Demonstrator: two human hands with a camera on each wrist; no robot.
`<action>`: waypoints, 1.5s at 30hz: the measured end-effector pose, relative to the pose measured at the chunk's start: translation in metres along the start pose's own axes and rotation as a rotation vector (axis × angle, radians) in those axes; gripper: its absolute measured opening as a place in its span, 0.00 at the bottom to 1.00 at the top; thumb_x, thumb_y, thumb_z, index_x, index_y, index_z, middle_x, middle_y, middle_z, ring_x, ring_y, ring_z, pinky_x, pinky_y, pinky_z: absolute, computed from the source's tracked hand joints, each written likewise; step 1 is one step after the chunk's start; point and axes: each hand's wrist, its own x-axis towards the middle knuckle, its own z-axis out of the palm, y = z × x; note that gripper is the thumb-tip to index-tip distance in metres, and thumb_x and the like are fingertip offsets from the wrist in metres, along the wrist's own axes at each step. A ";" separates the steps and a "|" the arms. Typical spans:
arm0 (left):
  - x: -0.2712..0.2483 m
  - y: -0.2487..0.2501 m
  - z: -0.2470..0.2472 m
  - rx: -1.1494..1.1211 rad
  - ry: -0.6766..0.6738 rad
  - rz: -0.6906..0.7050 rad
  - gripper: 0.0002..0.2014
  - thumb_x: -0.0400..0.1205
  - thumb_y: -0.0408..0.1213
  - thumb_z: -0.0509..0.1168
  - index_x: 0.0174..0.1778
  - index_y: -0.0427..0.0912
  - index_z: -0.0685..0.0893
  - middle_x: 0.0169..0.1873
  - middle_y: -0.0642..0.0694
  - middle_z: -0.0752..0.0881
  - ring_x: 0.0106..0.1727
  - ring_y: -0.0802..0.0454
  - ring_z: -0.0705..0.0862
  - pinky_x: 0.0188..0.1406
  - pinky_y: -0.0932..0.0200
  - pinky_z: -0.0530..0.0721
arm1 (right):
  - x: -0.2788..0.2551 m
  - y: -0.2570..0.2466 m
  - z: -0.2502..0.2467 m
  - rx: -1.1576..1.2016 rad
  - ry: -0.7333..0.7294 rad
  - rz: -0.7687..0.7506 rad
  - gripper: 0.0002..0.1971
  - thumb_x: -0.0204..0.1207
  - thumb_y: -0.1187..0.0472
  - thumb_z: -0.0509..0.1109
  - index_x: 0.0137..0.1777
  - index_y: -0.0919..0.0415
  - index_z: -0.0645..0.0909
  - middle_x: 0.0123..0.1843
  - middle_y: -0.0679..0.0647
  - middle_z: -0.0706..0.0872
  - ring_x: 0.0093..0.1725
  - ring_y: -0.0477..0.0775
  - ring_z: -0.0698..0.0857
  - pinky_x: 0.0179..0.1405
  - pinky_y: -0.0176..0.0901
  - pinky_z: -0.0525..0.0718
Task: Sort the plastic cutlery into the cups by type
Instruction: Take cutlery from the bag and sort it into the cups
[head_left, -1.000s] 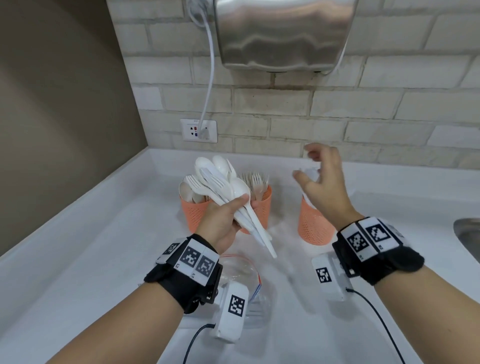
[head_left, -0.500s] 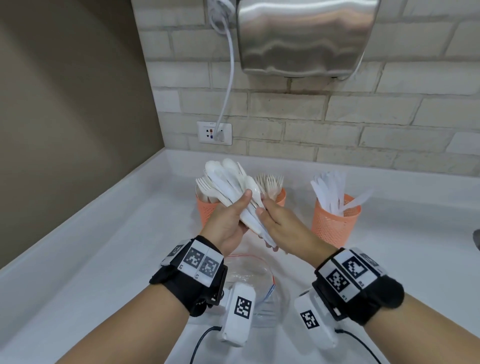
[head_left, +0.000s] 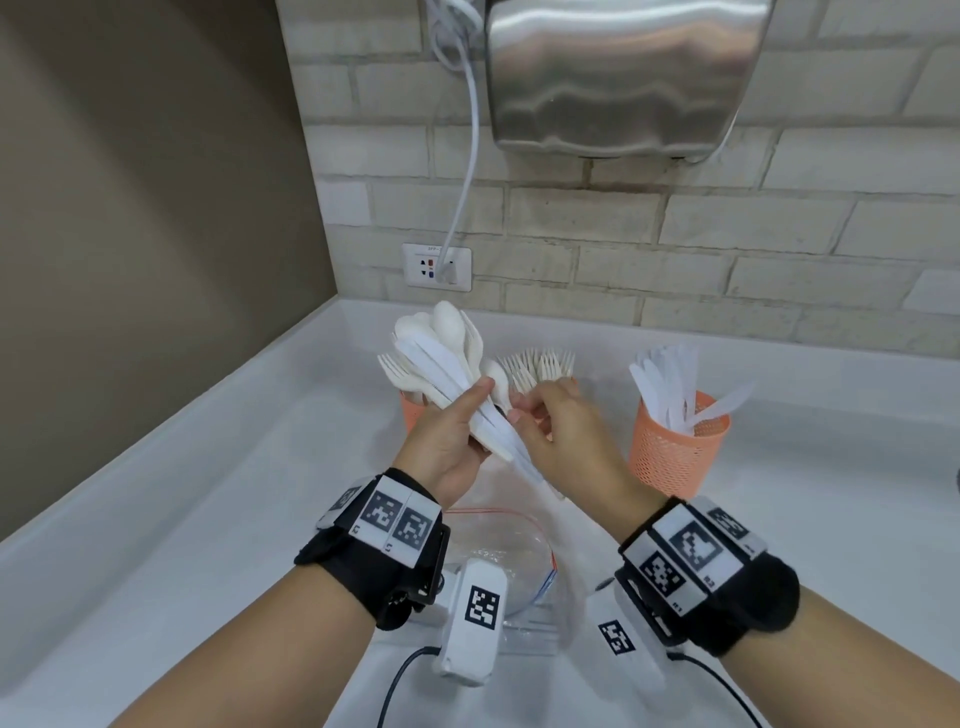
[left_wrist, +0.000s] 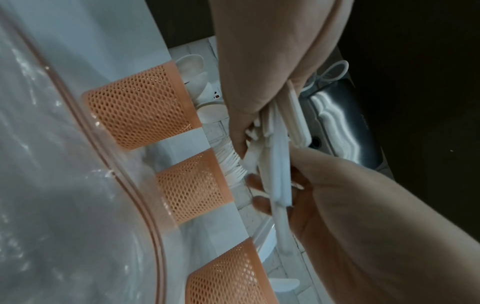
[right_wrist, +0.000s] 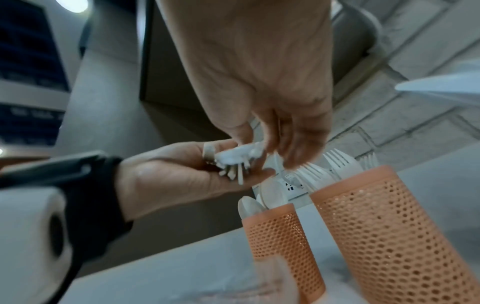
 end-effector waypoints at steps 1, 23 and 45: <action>0.001 0.001 -0.001 0.013 0.011 0.003 0.05 0.84 0.34 0.60 0.53 0.43 0.80 0.40 0.43 0.86 0.41 0.50 0.87 0.31 0.60 0.87 | -0.002 -0.001 0.000 0.013 0.039 -0.096 0.07 0.78 0.61 0.66 0.52 0.64 0.80 0.48 0.51 0.75 0.45 0.48 0.76 0.47 0.36 0.77; -0.006 -0.005 0.000 0.107 -0.104 -0.039 0.13 0.85 0.42 0.55 0.52 0.39 0.82 0.38 0.48 0.92 0.44 0.56 0.90 0.42 0.62 0.88 | 0.001 -0.014 -0.012 0.002 -0.523 -0.092 0.03 0.76 0.70 0.60 0.48 0.64 0.70 0.36 0.49 0.72 0.35 0.49 0.75 0.29 0.32 0.72; -0.010 0.000 0.003 0.030 -0.075 -0.053 0.15 0.87 0.40 0.52 0.54 0.36 0.81 0.39 0.44 0.92 0.43 0.52 0.91 0.41 0.59 0.89 | -0.008 -0.003 -0.007 0.268 -0.382 -0.009 0.14 0.85 0.62 0.54 0.37 0.47 0.65 0.27 0.43 0.69 0.21 0.33 0.74 0.24 0.24 0.69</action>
